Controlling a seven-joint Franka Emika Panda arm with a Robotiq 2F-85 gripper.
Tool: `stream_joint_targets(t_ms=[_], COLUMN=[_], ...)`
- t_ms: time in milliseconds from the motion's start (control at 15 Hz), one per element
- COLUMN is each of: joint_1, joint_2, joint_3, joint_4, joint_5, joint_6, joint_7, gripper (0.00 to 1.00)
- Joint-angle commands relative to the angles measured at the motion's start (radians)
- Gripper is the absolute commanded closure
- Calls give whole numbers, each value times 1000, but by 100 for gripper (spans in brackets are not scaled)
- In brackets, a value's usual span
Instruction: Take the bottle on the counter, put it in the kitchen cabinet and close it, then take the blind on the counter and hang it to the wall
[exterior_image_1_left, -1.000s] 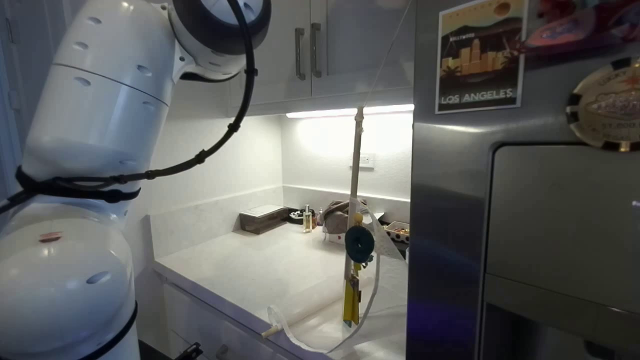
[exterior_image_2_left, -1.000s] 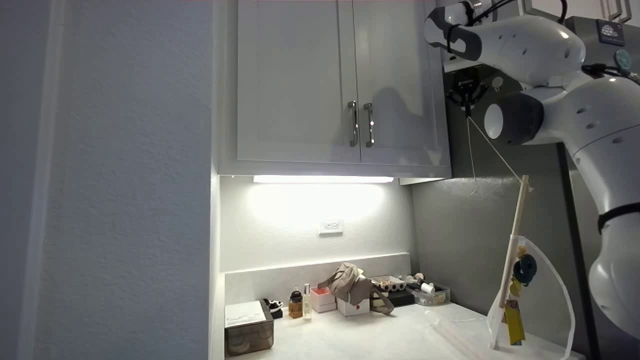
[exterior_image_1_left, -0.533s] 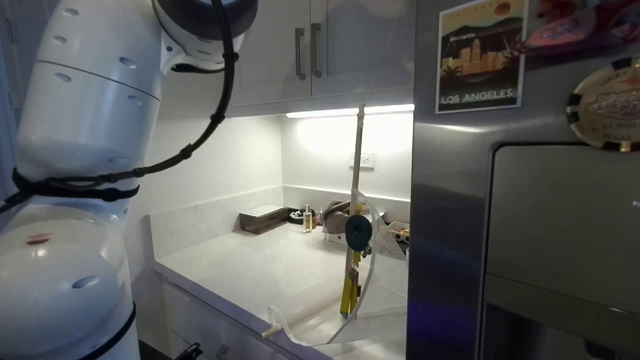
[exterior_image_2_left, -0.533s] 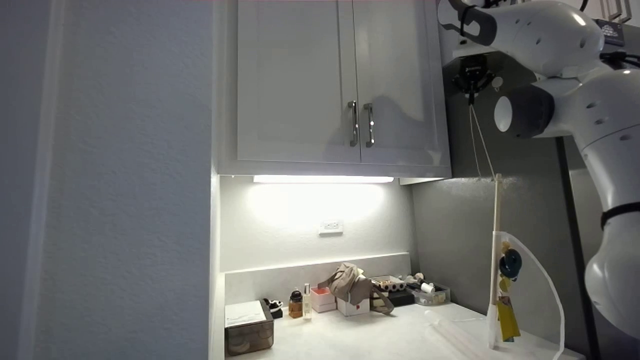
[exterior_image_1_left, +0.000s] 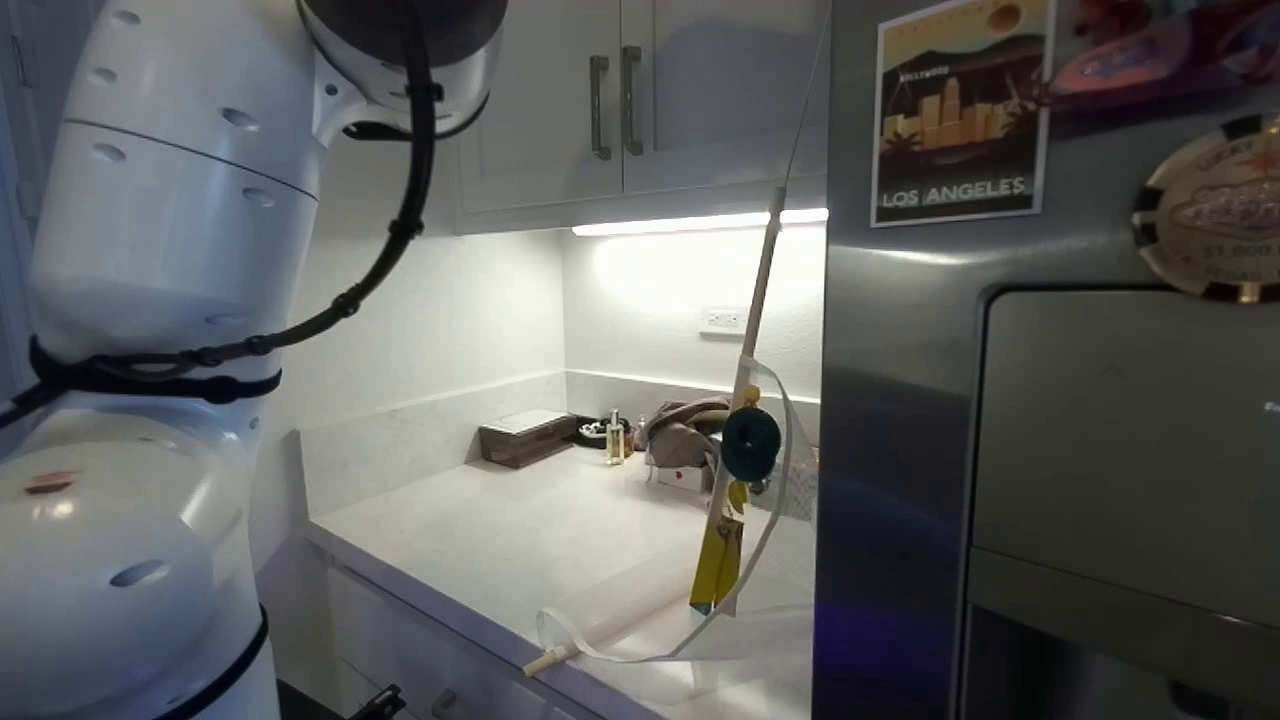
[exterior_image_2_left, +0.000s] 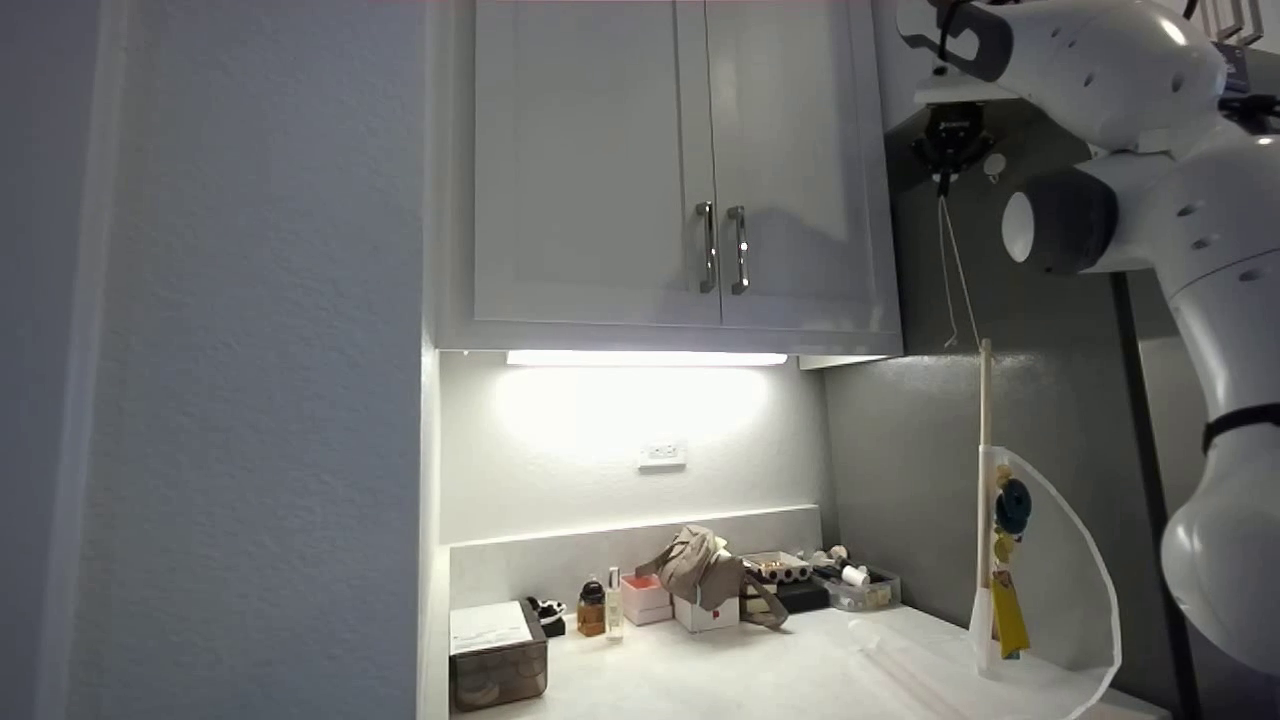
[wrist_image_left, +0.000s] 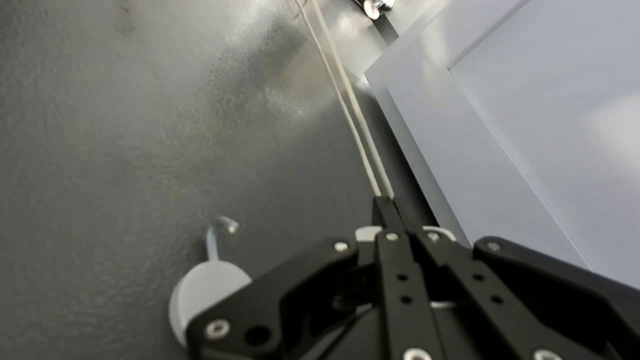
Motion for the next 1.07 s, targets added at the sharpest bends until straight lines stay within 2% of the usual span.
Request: stream_joint_targets(t_ms=[0, 333, 733, 1000], joint_1=[-42, -41, -33, -91], joint_2=[-29, -43, -68, -90], joint_3=[24, 33, 29, 16], joint_4=[-31, -25, -27, -45], joint_5=[52, 59, 34, 49], joint_6=[60, 93, 56, 33], joint_7=[4, -3, -64, -128], gripper=[100, 100, 100, 100])
